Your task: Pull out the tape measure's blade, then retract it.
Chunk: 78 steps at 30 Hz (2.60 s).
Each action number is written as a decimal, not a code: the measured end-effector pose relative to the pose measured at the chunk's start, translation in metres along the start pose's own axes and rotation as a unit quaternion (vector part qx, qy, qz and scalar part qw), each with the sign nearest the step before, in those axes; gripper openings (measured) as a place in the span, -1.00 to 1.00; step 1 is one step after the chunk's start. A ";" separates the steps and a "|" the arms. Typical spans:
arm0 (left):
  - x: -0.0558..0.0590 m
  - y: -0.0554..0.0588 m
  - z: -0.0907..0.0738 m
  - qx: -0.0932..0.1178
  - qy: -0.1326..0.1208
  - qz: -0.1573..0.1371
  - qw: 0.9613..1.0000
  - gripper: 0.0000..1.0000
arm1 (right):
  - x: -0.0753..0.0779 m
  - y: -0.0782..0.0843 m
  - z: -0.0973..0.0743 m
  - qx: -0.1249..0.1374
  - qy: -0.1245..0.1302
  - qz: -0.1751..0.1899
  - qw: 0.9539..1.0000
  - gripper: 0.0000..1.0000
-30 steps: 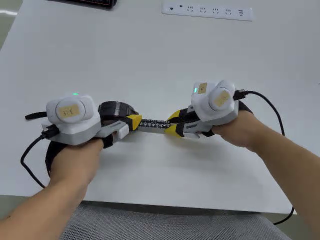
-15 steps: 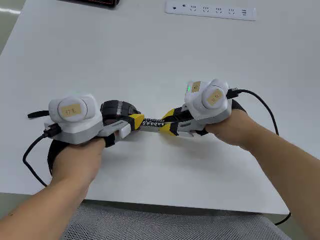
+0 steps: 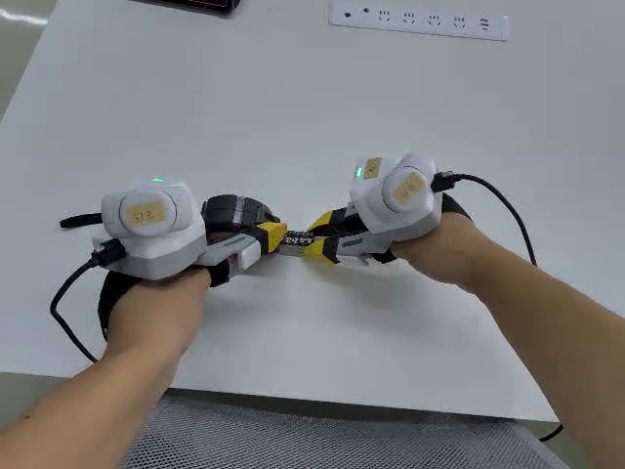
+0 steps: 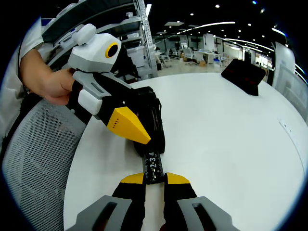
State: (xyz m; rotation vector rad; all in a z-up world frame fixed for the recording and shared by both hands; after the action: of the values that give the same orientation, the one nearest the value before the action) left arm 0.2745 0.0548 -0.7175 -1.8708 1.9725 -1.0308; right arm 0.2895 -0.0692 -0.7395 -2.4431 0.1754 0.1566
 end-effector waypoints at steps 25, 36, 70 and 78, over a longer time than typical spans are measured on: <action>-0.001 0.000 0.000 0.000 0.000 -0.001 1.000 0.17 | 0.001 -0.014 0.014 0.013 -0.006 -0.004 1.000 -0.79; -0.001 0.000 0.000 0.001 0.003 0.001 1.000 0.19 | 0.002 -0.017 0.020 0.017 -0.007 -0.010 1.000 -0.78; 0.001 0.000 -0.001 -0.002 0.019 0.019 1.000 0.25 | -0.003 -0.020 0.013 0.018 -0.006 0.004 1.000 -0.49; 0.002 -0.002 -0.004 0.005 0.024 0.026 0.999 0.27 | -0.003 -0.021 0.006 0.022 0.006 0.012 1.000 -0.29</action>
State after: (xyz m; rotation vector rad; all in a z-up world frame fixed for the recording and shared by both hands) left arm 0.2728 0.0539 -0.7128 -1.7962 2.0260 -1.0784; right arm 0.2896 -0.0497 -0.7304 -2.3988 0.2111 0.1457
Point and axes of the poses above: the centre of the closed fingertips' face, and the gripper's own axes: z roughly forward along the fingers, x roughly to its right, y roughly out of its underside, the point moved 5 cm from there along -z, roughly backward along the fingers, and after that the axes turned 8 degrees about -x, right-handed, at the moved point
